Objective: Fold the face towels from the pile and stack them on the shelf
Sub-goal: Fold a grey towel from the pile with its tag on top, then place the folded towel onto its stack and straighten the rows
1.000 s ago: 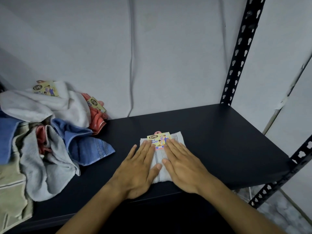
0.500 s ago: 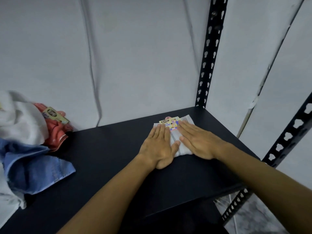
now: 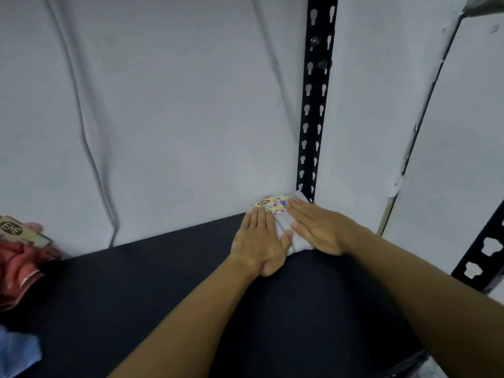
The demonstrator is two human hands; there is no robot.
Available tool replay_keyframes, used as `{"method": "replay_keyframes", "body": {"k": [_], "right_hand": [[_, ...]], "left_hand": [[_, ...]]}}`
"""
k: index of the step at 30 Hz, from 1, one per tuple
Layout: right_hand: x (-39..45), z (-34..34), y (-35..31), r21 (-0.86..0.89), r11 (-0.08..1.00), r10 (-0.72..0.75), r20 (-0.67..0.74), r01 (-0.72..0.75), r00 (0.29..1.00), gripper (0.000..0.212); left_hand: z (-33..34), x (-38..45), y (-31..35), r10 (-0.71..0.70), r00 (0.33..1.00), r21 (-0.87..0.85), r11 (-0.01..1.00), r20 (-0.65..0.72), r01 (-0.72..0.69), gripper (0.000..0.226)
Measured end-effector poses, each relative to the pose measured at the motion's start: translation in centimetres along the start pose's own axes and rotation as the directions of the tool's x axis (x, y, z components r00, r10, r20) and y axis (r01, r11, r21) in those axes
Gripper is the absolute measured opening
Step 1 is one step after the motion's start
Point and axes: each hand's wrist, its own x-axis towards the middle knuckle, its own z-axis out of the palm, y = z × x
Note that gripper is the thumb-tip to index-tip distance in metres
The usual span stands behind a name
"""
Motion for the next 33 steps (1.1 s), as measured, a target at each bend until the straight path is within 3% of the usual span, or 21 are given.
{"method": "replay_keyframes", "body": {"k": [11,25,29,33], "right_hand": [[0.5,0.0,0.4,0.039,0.999,-0.013,-0.023,0.014,1.0,0.057],[0.3,-1.2,-0.1,-0.033,0.999,0.004,0.044,-0.002,0.999,0.058],[-0.2,-2.0,-1.6,0.039,0.999,0.023,-0.028,-0.022,0.999,0.058],[-0.2,-2.4,-6.3,0.142,0.988,-0.026,-0.226,0.059,0.974,0.06]], "left_hand": [[0.0,0.5,-0.1,-0.012,1.0,-0.051,0.999,-0.003,0.012,0.077],[-0.7,-0.3,-0.3,0.019,1.0,-0.14,0.99,-0.002,-0.019,0.077],[-2.2,-3.3,-2.3,0.063,0.995,-0.141,0.987,-0.078,-0.073,0.068],[-3.9,-9.5,-6.1,0.03,0.993,-0.099,0.994,-0.115,-0.042,0.056]]}}
